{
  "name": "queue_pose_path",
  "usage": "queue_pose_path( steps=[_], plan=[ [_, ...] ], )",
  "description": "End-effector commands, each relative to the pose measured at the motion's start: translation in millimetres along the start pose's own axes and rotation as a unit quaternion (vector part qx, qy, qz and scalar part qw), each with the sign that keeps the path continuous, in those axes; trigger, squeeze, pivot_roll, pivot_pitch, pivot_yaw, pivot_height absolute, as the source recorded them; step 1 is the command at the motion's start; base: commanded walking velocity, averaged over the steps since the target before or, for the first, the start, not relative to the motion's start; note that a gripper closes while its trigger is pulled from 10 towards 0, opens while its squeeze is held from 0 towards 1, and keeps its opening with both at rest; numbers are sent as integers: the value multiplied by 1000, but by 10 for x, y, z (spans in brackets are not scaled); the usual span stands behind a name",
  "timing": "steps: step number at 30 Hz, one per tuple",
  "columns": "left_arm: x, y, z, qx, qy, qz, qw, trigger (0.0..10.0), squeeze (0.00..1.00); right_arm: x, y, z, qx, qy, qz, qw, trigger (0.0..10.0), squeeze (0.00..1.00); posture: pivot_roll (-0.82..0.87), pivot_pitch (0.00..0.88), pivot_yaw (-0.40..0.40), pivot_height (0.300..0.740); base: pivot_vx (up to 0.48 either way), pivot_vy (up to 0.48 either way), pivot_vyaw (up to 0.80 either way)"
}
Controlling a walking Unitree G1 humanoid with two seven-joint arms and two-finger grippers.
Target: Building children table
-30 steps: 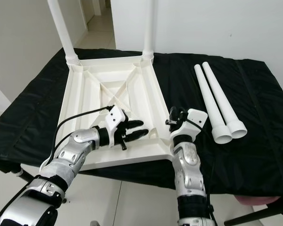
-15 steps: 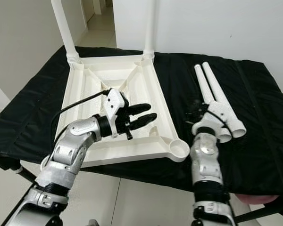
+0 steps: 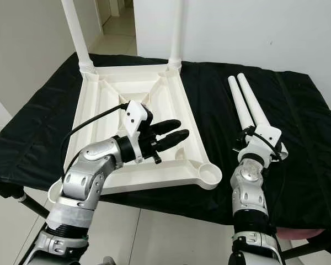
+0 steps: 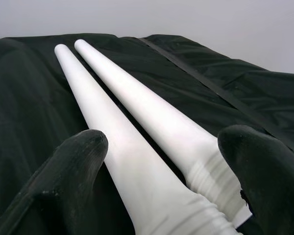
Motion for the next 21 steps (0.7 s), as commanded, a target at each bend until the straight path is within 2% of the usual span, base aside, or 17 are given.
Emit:
queue_pose_path(
  steps=[1,7,9,10,17,21],
  plan=[
    [-90,282,-75,-8,34,171,985,10000,0,-19,-78,-119,-7,24,-8,1000,10000,0,-53,0,14,740,0,0,0],
    [-104,265,-69,-9,38,172,984,10000,0,-28,-102,-260,-19,57,5,998,10000,0,-53,0,16,740,0,0,0],
    [-108,265,-68,-9,39,171,984,10000,0,-28,-90,-295,-20,66,17,997,10000,0,-50,0,20,740,0,0,0],
    [-112,261,-75,-10,41,173,984,10000,0,-16,-71,-326,-24,74,44,996,10000,0,-51,0,22,740,0,0,0],
    [-114,207,-86,-20,40,168,985,10000,0,44,-110,-291,-30,70,69,995,10000,0,-50,0,22,740,0,0,0],
    [-102,179,-81,-22,41,167,985,10000,0,78,-66,-277,-33,74,106,991,10000,0,-50,0,22,740,0,0,0]
  ],
)
Point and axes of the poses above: a point about 5 cm out from each wrist's last joint towards the gripper, its own x axis pointing out of the wrist towards the gripper, its own z axis along the axis of the wrist's last joint, y = z × x, the point moved 4 cm from there along x, pointing out of the wrist towards the gripper, and after that the axes turned 7 degrees about x, right-handed, at the moved point
